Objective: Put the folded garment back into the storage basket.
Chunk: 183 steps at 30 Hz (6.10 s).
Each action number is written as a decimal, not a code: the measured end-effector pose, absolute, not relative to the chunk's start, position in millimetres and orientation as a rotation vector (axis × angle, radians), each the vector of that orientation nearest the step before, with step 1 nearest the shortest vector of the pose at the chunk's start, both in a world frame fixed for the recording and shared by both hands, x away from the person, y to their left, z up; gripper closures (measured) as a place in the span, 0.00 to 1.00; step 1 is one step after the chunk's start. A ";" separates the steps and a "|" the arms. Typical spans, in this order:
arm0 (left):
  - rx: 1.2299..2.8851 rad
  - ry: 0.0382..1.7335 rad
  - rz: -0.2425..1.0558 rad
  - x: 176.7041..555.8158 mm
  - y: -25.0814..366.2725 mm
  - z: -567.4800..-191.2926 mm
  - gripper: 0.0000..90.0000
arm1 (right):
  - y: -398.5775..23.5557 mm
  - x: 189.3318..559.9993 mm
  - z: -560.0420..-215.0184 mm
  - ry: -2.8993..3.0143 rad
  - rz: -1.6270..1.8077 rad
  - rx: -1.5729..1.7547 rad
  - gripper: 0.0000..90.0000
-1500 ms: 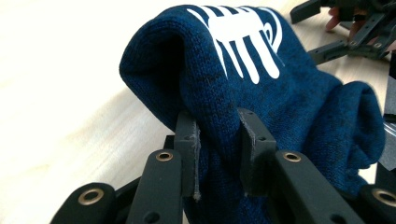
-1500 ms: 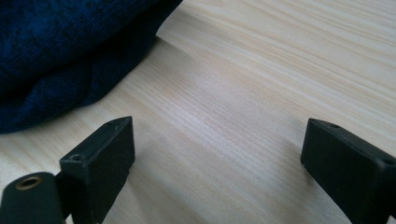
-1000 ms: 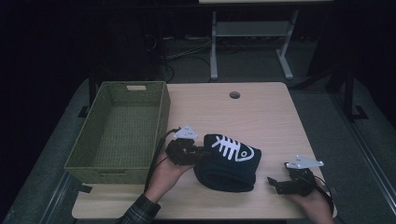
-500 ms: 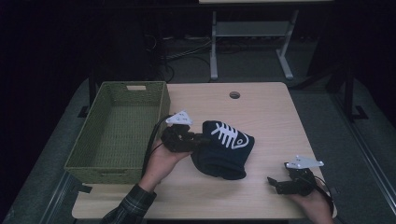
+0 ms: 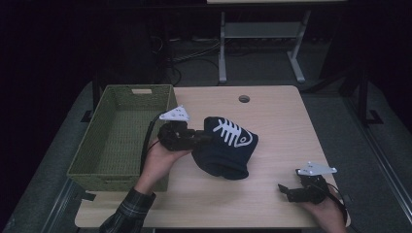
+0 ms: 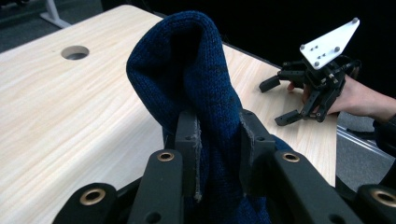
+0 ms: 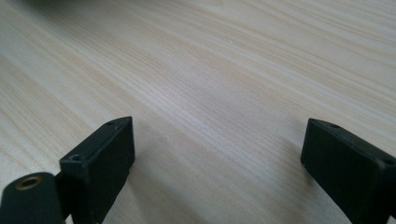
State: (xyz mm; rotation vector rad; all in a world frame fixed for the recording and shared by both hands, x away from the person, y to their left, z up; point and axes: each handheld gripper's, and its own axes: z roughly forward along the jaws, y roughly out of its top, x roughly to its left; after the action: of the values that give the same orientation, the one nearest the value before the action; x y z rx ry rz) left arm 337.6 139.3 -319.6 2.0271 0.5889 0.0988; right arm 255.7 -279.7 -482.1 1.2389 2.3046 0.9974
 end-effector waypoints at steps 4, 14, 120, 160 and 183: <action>2.003 0.598 0.108 337.8 148.3 -315.0 0.81 | -279.7 255.7 -482.2 2.304 0.998 1.239 0.11; 1.967 0.617 0.131 338.4 167.6 -304.8 0.81 | -279.7 255.7 -482.2 2.304 0.998 1.240 0.11; 1.854 0.952 0.302 332.2 389.6 -277.6 0.82 | -280.8 256.9 -482.2 2.282 0.986 1.269 0.11; 1.953 1.153 0.264 378.5 393.9 -341.6 0.80 | -280.9 257.2 -482.2 2.280 0.984 1.271 0.11; 2.095 1.300 0.405 392.8 391.7 -360.3 0.63 | -281.0 257.4 -482.3 2.279 0.983 1.271 0.11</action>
State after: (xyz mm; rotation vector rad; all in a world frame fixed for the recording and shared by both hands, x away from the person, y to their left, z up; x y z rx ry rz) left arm 392.8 391.7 -360.3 2.0949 1.3005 0.4052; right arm 257.4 -281.0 -482.3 1.2710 2.2788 0.9832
